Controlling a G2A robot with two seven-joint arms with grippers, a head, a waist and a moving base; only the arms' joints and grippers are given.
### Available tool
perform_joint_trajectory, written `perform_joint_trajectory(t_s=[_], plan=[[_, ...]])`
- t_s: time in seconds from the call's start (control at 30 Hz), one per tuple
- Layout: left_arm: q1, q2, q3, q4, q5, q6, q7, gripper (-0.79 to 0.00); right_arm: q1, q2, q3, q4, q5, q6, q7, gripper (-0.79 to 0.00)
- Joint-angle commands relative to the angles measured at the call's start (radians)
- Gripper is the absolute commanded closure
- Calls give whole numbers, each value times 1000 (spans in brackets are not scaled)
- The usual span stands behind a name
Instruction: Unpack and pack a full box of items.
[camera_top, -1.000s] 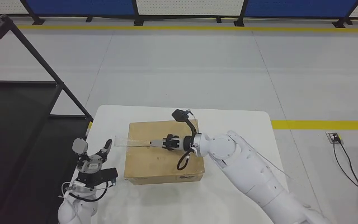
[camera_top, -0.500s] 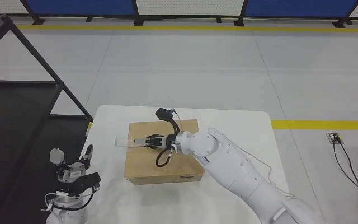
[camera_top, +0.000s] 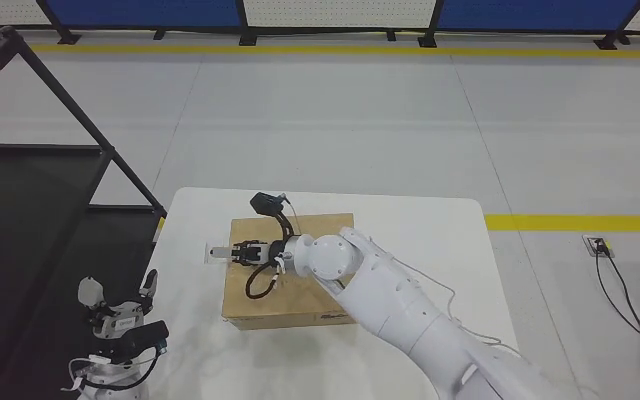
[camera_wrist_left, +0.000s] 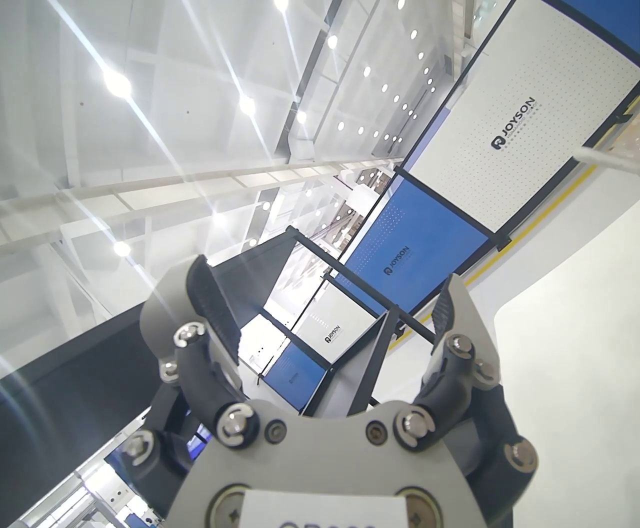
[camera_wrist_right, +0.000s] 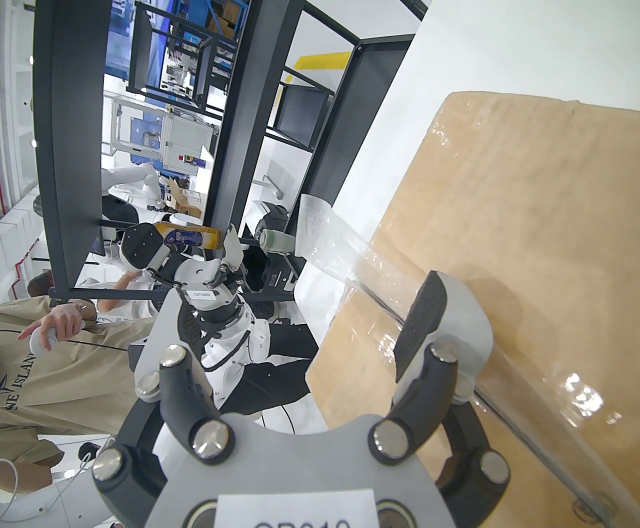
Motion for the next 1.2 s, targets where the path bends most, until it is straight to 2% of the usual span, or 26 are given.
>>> perform_joint_trajectory(t_s=[0.0, 0.23, 0.6, 0.9, 1.17], plan=[[-1, 0, -4, 9, -6, -4, 8, -785, 6, -16, -5, 23, 3, -6, 5, -785], [-10, 1, -3, 42, -4, -14, 33, -785, 19, -68, -15, 96, 10, -35, 17, -785], [-43, -1, 10, 61, -4, -17, 56, -785, 35, -102, 20, 170, 14, -77, 10, -785], [-64, -1, 17, 65, 3, -23, 58, -785, 59, -81, 80, 197, 37, -40, 177, -785], [-78, -2, 30, 72, 17, -28, 58, -785, 63, -32, 156, 187, 50, -4, 303, -785]])
